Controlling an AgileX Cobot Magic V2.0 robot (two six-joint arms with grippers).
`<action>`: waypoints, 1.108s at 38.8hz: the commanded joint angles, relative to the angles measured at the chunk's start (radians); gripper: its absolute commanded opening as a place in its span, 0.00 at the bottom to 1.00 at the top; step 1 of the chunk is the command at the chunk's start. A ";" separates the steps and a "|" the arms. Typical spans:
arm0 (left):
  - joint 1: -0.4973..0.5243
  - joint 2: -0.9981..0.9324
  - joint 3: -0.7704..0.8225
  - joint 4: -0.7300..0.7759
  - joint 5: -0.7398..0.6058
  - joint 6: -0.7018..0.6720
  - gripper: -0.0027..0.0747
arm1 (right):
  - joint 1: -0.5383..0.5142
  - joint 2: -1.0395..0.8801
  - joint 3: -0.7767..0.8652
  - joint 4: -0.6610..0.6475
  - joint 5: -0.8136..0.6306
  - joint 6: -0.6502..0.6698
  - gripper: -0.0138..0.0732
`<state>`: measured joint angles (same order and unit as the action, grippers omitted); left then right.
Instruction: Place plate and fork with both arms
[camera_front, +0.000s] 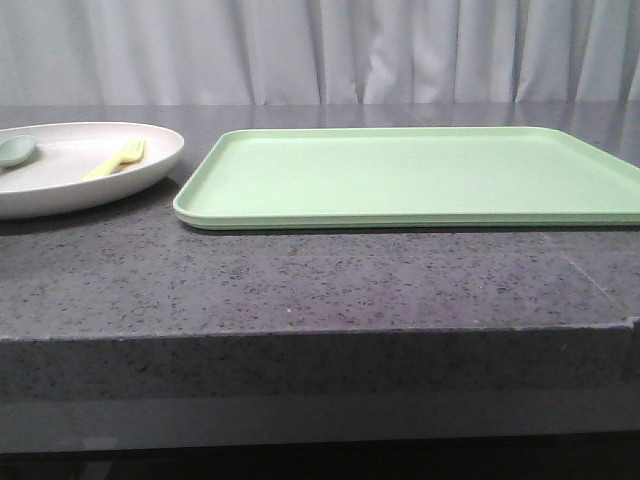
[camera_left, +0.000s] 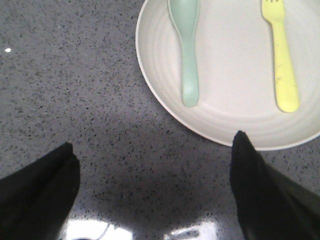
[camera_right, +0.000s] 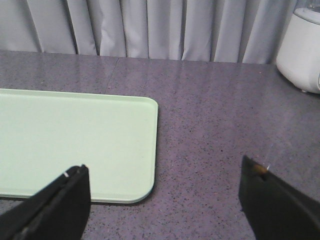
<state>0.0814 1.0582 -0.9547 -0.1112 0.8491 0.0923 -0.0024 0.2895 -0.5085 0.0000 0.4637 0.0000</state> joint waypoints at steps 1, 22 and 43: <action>0.059 0.078 -0.069 -0.156 -0.055 0.098 0.77 | -0.006 0.017 -0.035 -0.011 -0.081 -0.005 0.88; 0.206 0.413 -0.114 -0.639 -0.131 0.265 0.77 | -0.006 0.017 -0.035 -0.011 -0.078 -0.005 0.88; 0.206 0.477 -0.114 -0.705 -0.157 0.301 0.47 | -0.006 0.017 -0.035 -0.011 -0.078 -0.005 0.88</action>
<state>0.2863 1.5685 -1.0364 -0.7760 0.7097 0.3887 -0.0024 0.2895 -0.5085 0.0000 0.4637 0.0000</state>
